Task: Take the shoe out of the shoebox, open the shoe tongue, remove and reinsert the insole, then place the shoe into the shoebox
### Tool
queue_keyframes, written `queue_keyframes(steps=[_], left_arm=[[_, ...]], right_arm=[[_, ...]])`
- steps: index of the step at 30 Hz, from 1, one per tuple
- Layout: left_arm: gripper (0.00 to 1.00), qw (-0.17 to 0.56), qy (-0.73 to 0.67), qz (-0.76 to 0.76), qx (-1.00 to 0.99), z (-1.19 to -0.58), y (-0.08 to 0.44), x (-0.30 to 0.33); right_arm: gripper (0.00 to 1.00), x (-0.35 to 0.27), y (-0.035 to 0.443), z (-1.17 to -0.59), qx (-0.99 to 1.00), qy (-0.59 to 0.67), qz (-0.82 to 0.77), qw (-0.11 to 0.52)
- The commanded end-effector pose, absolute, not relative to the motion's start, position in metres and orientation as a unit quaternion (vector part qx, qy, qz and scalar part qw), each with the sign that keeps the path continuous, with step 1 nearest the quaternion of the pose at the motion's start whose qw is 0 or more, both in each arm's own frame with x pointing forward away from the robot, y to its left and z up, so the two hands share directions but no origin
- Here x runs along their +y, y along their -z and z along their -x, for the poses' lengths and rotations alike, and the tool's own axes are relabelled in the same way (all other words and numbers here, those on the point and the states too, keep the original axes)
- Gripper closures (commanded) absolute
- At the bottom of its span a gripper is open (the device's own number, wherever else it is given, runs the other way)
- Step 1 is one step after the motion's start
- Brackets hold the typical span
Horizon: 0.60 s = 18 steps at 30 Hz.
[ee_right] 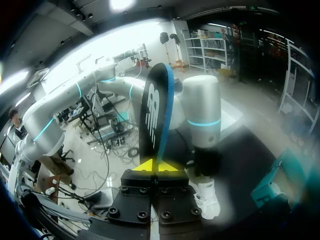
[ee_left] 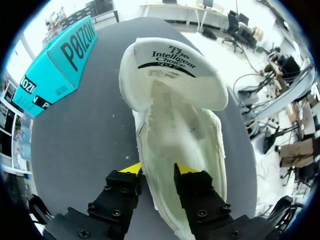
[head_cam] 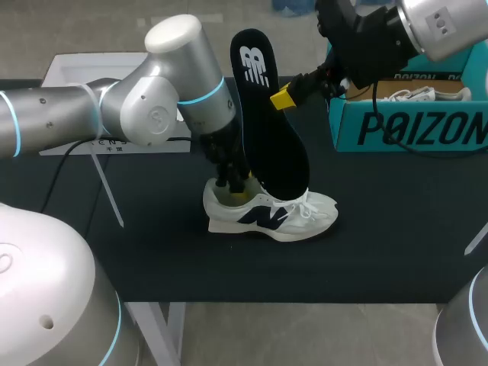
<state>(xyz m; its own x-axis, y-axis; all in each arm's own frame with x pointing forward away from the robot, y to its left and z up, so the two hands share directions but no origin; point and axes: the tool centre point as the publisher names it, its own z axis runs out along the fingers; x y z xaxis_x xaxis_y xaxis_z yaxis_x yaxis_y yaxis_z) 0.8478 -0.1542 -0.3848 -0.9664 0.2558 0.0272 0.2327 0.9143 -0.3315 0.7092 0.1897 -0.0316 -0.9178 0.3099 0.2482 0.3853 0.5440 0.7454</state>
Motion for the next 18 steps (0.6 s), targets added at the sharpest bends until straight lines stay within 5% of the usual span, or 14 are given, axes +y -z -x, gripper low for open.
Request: queue_keyframes(steps=[1, 18], left_arm=[[1.00, 0.037, -0.165, 0.127, -0.977, -0.8489, 0.3863, -0.1551], [1.00, 0.080, -0.188, 0.165, -0.965, -0.8519, 0.3839, -0.1520]], right_arm=[[1.00, 0.1915, 0.0324, -0.7099, -0.878, 0.434, 0.199, 0.043], [1.00, 0.1915, 0.0324, -0.7099, -0.878, 0.434, 0.199, 0.043]])
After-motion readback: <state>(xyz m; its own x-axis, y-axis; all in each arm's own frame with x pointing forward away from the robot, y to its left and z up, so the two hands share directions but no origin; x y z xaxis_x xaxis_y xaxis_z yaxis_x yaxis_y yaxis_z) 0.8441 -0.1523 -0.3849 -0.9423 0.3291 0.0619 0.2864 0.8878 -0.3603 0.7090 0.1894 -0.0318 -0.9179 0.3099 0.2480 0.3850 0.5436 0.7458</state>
